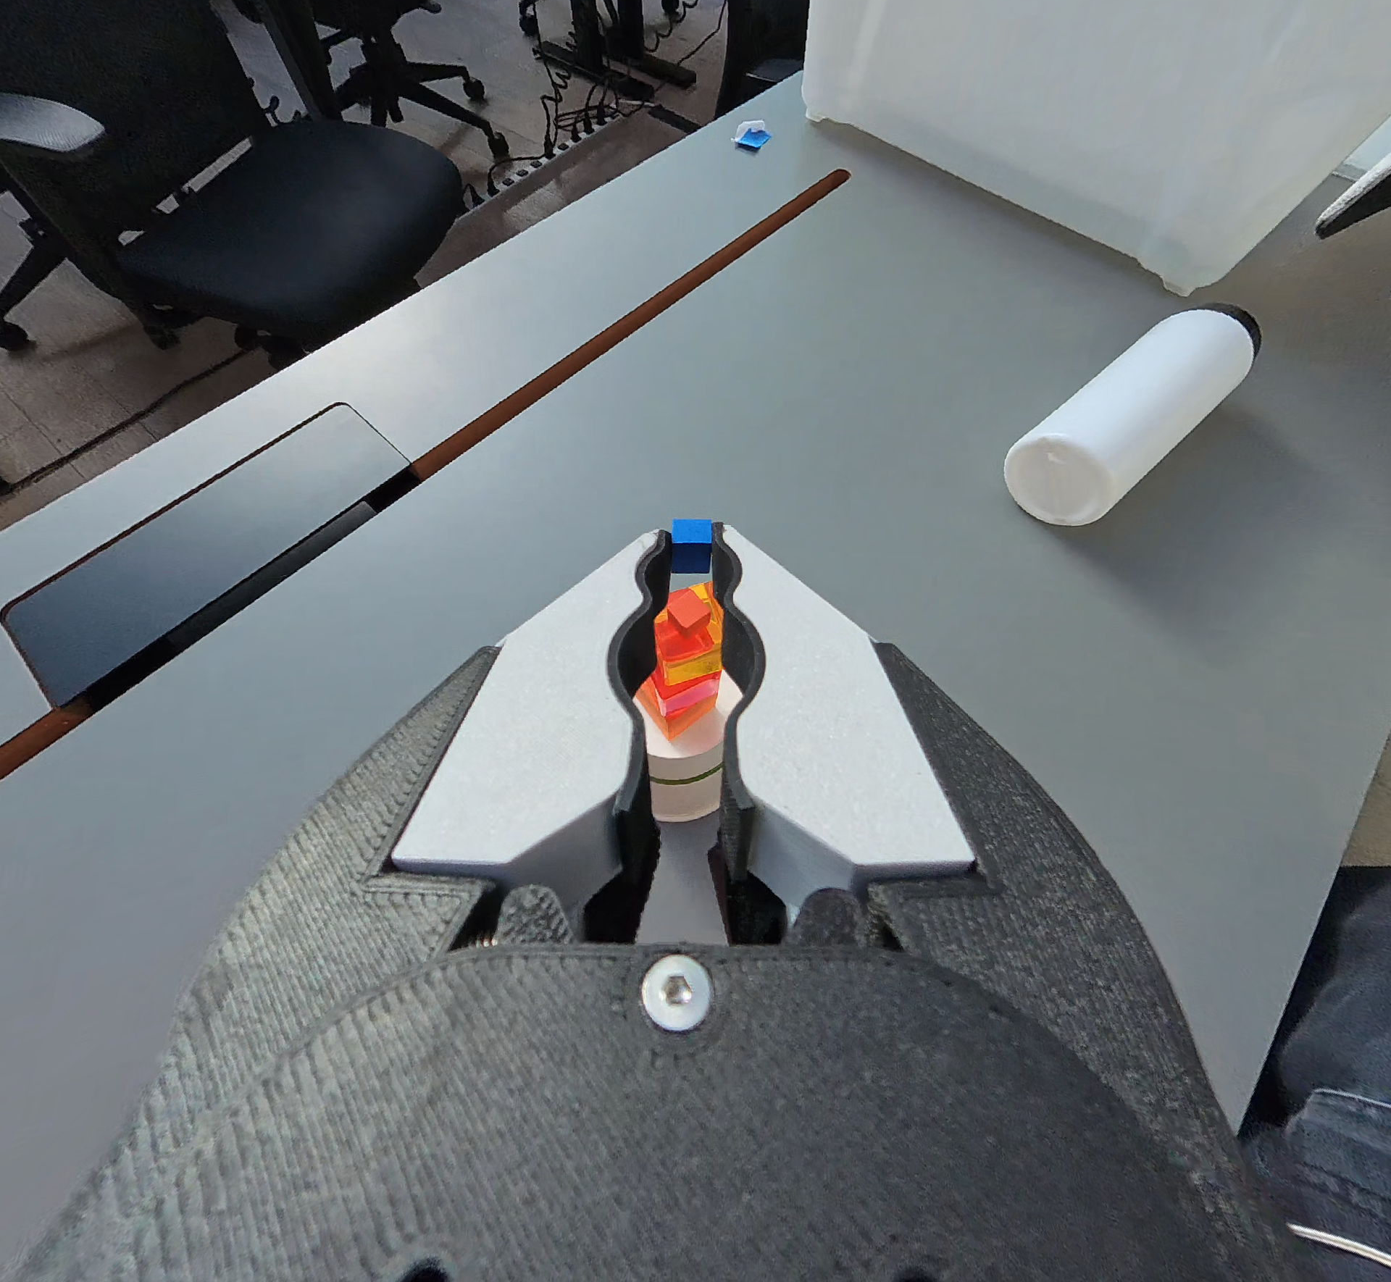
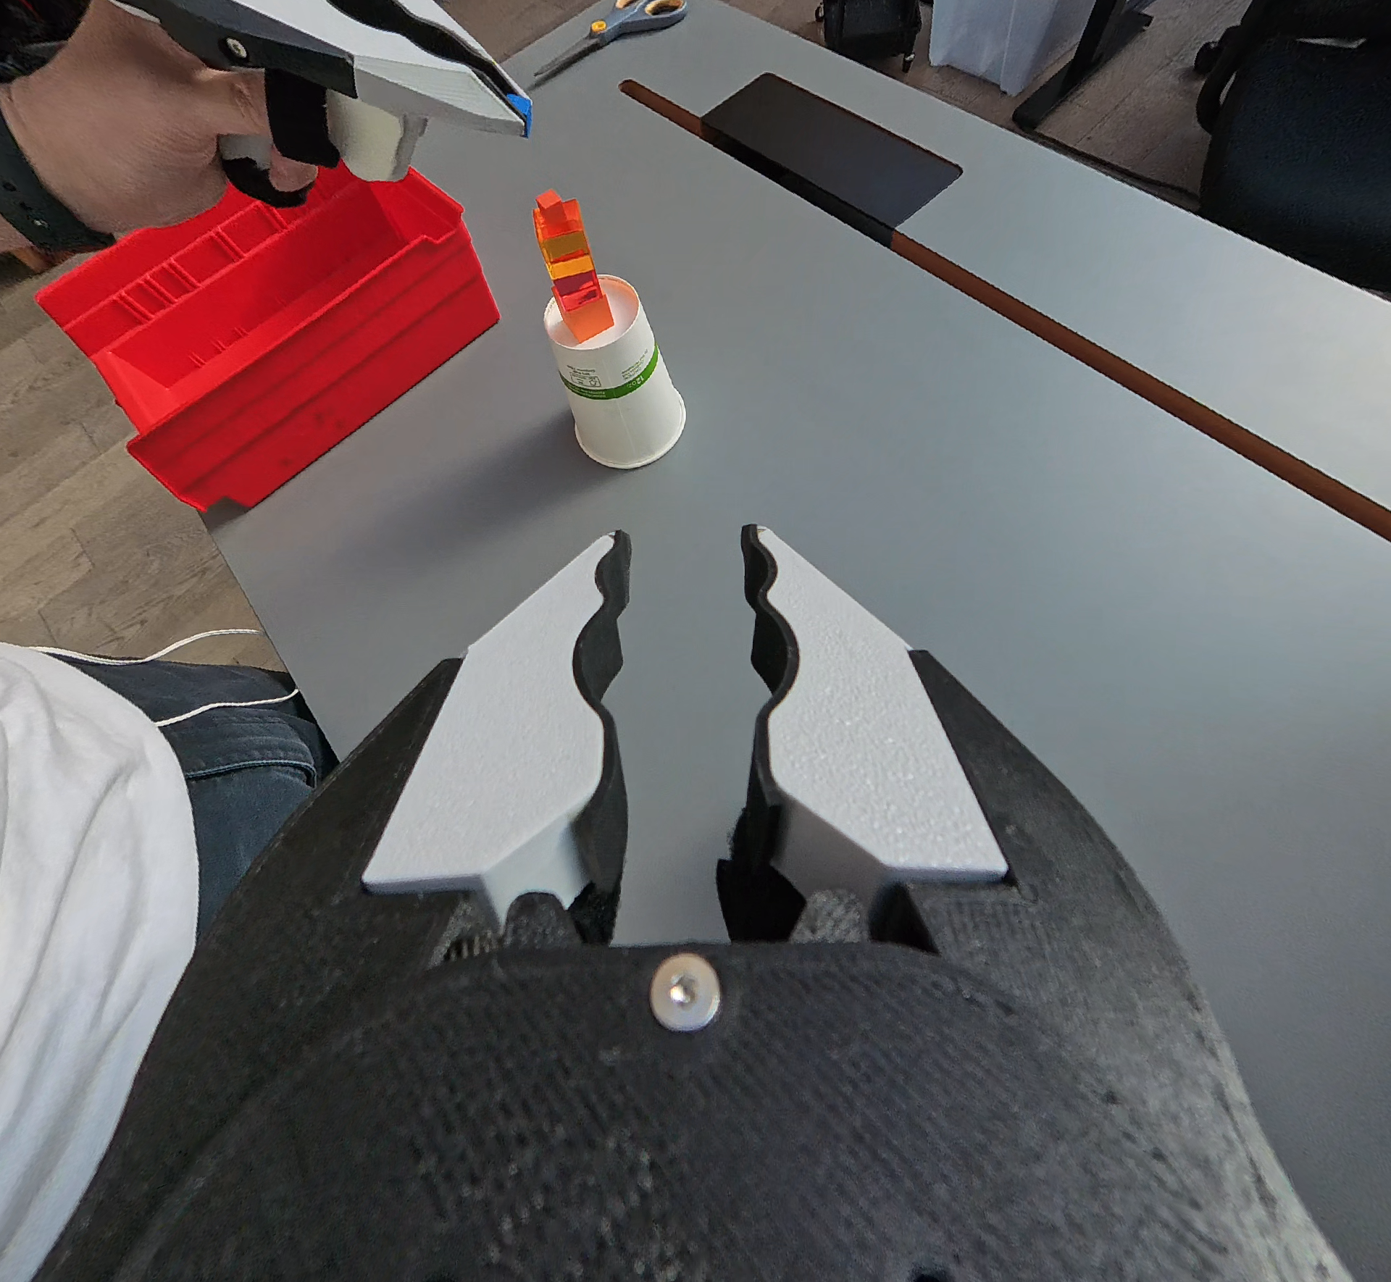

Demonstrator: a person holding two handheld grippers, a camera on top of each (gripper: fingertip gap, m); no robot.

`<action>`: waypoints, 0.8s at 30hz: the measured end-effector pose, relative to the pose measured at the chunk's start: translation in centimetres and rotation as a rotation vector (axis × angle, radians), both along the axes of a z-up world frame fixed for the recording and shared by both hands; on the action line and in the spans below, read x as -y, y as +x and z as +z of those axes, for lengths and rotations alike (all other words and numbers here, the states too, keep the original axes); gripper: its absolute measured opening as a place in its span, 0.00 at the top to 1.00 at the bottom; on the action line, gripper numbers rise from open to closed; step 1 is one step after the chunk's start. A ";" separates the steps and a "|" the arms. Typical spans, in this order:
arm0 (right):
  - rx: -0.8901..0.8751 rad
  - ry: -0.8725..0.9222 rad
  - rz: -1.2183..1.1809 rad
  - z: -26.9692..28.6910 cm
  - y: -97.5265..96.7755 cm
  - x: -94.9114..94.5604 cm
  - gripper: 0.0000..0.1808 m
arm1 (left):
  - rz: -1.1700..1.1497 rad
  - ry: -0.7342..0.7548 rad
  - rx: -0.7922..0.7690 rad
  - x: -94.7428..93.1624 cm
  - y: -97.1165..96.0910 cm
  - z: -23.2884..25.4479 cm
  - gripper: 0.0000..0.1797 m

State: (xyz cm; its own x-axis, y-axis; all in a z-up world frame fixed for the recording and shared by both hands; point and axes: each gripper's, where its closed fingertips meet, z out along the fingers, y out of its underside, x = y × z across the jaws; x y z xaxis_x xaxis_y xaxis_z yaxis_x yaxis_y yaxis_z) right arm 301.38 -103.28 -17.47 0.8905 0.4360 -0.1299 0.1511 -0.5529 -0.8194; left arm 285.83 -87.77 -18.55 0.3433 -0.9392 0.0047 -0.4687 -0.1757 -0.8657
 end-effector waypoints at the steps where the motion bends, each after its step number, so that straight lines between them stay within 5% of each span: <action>1: 0.003 0.000 -0.003 0.1 0.2 0.0 0.84 | -0.001 -0.011 0.016 0.2 0.2 -0.3 0.95; 24: 0.031 -0.013 0.026 -0.4 -0.3 -0.4 0.84 | 0.063 -0.016 0.024 -0.1 0.2 -2.3 0.95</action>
